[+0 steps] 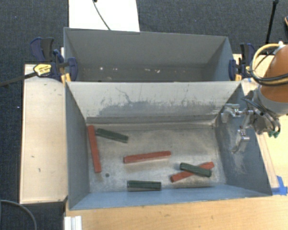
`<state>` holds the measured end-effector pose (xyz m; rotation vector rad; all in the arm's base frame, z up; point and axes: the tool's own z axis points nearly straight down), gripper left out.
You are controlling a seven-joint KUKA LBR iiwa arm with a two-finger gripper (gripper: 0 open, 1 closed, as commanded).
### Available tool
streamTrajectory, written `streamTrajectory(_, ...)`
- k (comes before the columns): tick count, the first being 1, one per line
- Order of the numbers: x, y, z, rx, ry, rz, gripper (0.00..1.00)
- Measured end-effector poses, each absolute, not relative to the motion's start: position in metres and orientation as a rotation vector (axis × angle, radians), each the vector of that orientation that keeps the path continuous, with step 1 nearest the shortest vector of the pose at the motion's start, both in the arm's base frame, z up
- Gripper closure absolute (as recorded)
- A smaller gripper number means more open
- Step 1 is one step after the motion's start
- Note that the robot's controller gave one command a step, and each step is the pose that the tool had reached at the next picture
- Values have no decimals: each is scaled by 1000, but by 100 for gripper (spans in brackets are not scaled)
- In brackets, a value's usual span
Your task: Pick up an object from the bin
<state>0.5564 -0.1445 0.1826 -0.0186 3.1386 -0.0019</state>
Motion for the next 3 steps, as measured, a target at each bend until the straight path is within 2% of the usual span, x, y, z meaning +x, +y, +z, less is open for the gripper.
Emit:
streamTrajectory(1, 505, -100, 67, -286, 3134, 4, 0)
streamTrajectory(2, 507, -102, 70, -290, 3126, -2, 100)
streamTrajectory(3, 511, -72, 224, -357, 3110, -4, 100)
